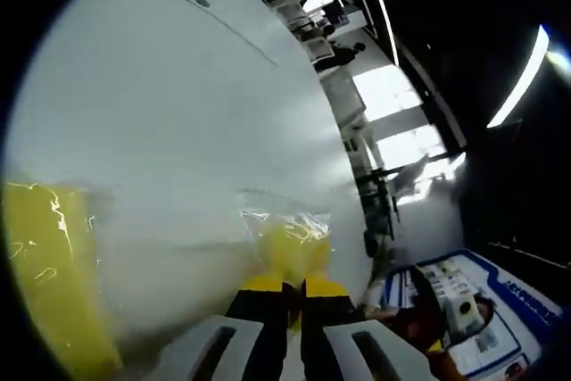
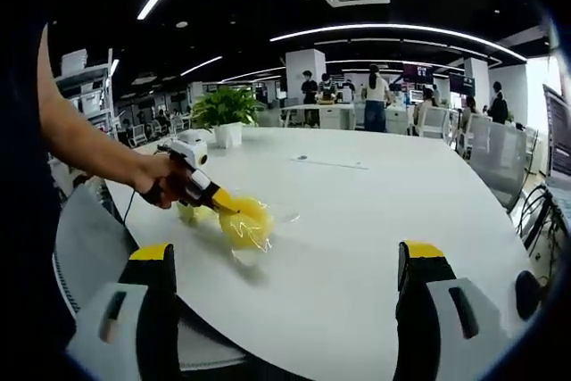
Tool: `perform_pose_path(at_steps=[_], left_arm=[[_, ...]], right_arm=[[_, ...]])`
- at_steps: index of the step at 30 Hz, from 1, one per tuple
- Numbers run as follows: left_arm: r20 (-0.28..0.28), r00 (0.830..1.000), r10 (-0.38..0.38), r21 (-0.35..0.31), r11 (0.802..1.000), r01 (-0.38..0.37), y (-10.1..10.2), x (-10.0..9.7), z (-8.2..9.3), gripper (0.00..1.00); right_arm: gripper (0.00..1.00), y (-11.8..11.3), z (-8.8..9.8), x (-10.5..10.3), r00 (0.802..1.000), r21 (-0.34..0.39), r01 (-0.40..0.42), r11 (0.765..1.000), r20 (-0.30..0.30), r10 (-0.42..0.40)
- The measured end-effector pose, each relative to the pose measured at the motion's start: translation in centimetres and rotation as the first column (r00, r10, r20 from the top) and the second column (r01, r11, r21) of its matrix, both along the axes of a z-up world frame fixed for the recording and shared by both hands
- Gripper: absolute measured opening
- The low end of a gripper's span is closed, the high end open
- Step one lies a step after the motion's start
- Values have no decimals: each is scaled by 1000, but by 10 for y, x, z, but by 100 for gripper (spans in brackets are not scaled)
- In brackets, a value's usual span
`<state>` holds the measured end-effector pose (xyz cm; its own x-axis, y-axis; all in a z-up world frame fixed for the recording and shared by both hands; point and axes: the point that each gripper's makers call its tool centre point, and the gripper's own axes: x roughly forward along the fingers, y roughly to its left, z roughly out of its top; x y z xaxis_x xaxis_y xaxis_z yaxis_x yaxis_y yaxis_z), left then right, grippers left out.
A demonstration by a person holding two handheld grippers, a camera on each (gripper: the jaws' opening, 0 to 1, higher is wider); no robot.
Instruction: Compare the silicone blocks by pressing each to a similar depth, holding the contact briefly, and releasing to observe deformation and rebound differences across the visible hardness samples.
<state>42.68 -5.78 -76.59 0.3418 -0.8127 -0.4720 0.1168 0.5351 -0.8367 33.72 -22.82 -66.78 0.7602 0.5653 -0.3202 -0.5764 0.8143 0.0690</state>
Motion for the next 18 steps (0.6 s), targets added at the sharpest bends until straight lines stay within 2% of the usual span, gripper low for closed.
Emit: perform_pose_path(at_steps=[3,6,10,11,12,14,15,16,17,18], left_arm=[[-13,1000,6,24,1000,-6,2,0,-8,1],[-39,999,12,18,1000,-11,1,1,-11,2],[-36,999,13,38,999,-11,1,3,-13,3],[1,1000,5,77,997,-6,3,5,-15,3],[5,1000,0,97,995,-1,4,6,-18,4],[49,997,-53,167,985,44,5,6,-20,5],[82,994,-75,208,976,56,5,9,-19,6],[81,993,-91,254,965,68,9,8,-23,7],[114,988,-105,264,962,72,8,11,-22,8],[98,991,-95,261,963,66,7,12,-21,8]], right_arm=[[97,2,-1,-1,1000,4,2,1000,-8,-2],[97,7,-3,-4,1000,15,1,1000,-17,0],[97,16,-6,-7,1000,29,-3,1000,-26,3],[97,18,-7,-8,1000,31,-5,999,-29,5],[97,20,-9,-8,999,32,-6,999,-33,7],[97,22,-12,-9,999,31,-8,999,-43,9],[97,22,-13,-9,999,29,-9,1000,-46,10],[97,22,-14,-9,999,31,-10,999,-48,12],[97,23,-14,-9,999,33,-11,999,-48,12],[97,23,-15,-8,999,33,-9,999,-51,11]])
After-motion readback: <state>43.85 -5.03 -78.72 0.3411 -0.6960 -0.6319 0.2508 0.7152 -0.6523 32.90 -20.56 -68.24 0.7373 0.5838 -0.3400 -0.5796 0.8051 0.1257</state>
